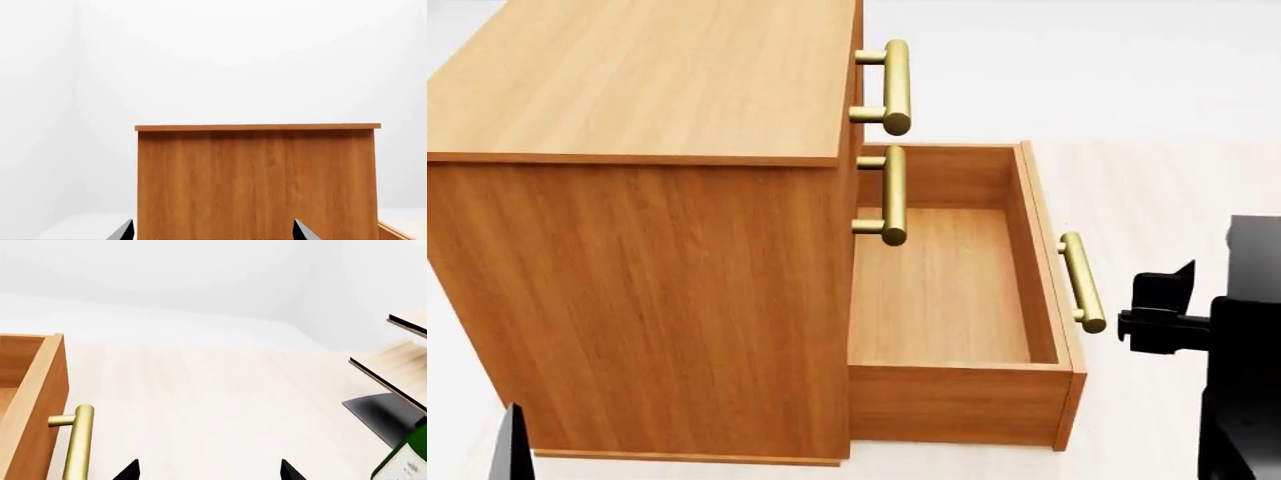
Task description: Close the bottom drawer of the cabinet.
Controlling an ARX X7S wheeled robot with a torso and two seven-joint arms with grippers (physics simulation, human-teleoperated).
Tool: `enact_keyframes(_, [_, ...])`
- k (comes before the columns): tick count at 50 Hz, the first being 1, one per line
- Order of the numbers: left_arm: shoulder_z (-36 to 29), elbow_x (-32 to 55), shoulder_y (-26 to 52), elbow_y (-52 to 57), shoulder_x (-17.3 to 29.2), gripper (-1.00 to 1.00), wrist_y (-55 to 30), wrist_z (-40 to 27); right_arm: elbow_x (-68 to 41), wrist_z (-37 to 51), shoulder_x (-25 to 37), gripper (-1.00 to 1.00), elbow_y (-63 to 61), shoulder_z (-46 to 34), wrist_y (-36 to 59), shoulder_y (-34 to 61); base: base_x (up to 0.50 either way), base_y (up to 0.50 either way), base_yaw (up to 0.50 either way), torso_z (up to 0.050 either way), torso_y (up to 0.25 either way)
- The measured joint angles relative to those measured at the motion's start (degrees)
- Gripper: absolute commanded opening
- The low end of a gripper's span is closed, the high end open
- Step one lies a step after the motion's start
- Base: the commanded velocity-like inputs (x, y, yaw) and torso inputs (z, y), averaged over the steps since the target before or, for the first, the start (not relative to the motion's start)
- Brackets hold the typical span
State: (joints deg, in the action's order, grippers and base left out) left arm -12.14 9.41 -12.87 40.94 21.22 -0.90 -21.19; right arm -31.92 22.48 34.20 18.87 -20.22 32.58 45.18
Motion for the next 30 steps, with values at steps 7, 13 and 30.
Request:
enact_keyframes(7, [-0.1,0.1,0.1,-0.1,0.1,1.0,-0.1,-0.1,2.1,-1.5,-1.9,1.0,6.8,-1.2,-3.0,2.2,0.0,0.0,0.0,0.0,0.0])
enact_keyframes(13, [-0.2,0.2,0.2,-0.1,0.2,1.0,-0.3,-0.2,3.5,-2.7,-3.4,1.0,11.3,-2.2,-5.2,3.5,0.0,0.0,0.0,0.0,0.0])
enact_keyframes(30, [-0.3,0.4,0.6,-0.3,0.4,1.0,-0.5,-0.6,7.1,-5.0,-8.0,1.0,26.9,-3.7,-13.7,7.3,0.0,0.0,0.0,0.0,0.0])
